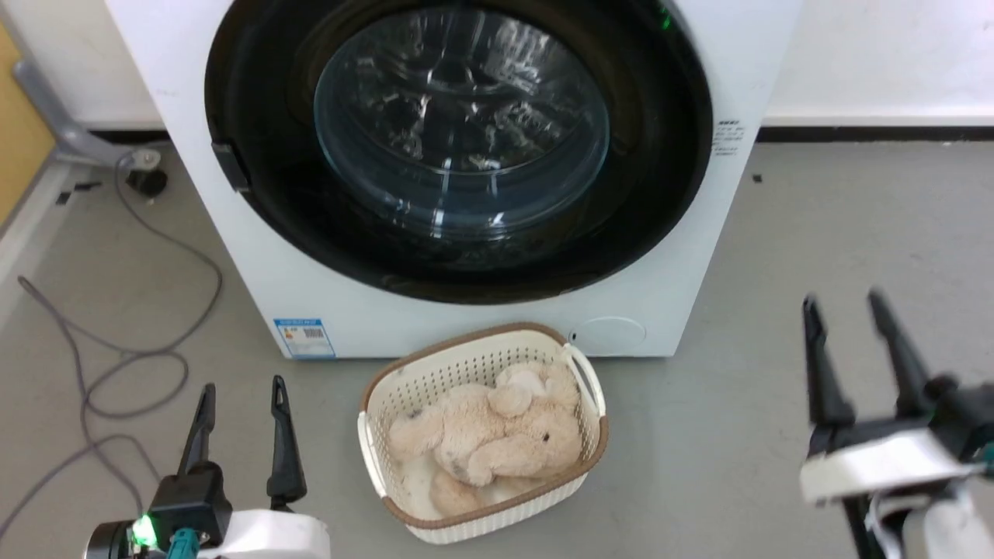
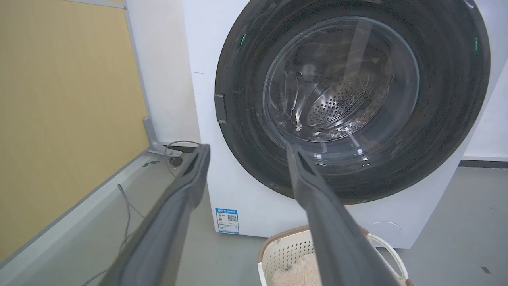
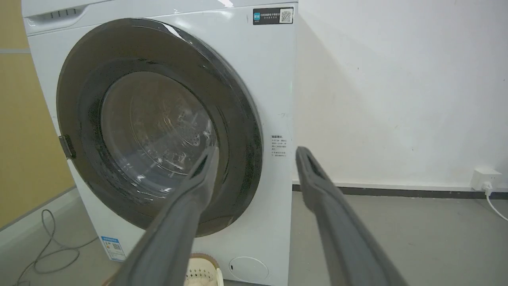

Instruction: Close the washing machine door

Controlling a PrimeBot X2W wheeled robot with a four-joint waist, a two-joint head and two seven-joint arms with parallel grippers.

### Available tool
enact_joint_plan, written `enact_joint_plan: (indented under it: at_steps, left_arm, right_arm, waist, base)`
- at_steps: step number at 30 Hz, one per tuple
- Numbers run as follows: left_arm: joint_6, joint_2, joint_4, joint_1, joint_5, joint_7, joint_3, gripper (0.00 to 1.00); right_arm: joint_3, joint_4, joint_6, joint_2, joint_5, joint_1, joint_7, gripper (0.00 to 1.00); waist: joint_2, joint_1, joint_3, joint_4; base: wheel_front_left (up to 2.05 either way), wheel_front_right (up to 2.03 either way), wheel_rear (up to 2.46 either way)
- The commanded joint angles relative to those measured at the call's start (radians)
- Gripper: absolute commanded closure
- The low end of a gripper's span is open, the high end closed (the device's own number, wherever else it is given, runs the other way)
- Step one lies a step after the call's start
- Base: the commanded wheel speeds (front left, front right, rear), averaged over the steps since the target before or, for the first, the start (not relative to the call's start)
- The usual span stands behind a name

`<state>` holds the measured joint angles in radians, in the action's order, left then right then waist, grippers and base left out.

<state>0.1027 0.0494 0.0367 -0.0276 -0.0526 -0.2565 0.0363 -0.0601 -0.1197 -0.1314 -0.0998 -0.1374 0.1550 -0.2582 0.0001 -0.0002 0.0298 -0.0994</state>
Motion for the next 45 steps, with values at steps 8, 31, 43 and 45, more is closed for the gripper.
enact_joint_plan:
  at_steps: [8,31,43,45]
  left_arm:
    - [0.006,0.001,0.011,-0.028,0.019,-0.005,-0.011,0.0]
    - [-0.01,0.0,0.01,-0.028,0.018,0.028,-0.025,1.0]
    - [-0.02,0.0,0.005,-0.022,0.022,0.052,-0.027,1.0]
    - [-0.024,0.0,0.003,-0.02,0.023,0.06,-0.027,1.0]
  right_arm:
    - [-0.001,-0.01,0.001,0.038,0.019,-0.125,-0.004,0.0]
    - [-0.008,0.022,0.0,0.044,0.026,-0.16,0.028,1.0]
    - [0.0,0.032,0.0,0.044,0.038,-0.159,0.052,1.0]
    - [0.002,0.036,0.0,0.044,0.042,-0.159,0.06,1.0]
  waist:
    - [-0.0001,0.0002,-0.033,-0.003]
    - [-0.0001,0.0002,-0.044,0.009]
    - [-0.0001,0.0002,-0.042,0.019]
    - [-0.0001,0.0002,-0.042,0.022]
  base:
    - [0.0,0.0,0.0]
    - [0.0,0.0,0.0]
    - [0.0,0.0,0.0]
    - [0.0,0.0,0.0]
